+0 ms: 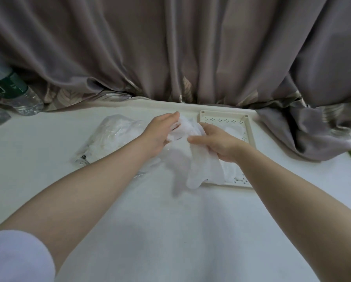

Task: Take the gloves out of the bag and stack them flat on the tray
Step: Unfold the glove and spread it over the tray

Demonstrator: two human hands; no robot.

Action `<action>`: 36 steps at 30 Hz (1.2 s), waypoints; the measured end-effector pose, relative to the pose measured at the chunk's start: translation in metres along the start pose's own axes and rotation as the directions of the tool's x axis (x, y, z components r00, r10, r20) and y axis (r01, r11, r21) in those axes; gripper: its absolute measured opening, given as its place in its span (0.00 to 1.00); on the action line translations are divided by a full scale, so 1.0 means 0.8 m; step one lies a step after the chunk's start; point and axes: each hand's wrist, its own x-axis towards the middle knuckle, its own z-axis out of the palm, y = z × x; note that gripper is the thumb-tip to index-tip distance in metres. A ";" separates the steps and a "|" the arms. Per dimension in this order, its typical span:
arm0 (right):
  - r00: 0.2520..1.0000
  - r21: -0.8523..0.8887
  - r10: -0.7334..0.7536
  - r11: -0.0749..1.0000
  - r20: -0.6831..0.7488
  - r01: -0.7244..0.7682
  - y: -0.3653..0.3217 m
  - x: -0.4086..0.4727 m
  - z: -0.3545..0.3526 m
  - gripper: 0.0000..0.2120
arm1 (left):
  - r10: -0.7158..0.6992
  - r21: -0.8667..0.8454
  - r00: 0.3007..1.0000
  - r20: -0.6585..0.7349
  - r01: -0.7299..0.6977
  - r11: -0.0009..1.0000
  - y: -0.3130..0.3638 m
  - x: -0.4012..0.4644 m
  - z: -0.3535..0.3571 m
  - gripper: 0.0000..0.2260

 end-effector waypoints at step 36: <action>0.984 -0.028 -0.128 0.991 0.126 0.133 0.024 -0.063 -0.121 0.06 | -0.046 0.500 0.971 0.233 -0.079 0.863 0.005 0.008 0.111 0.08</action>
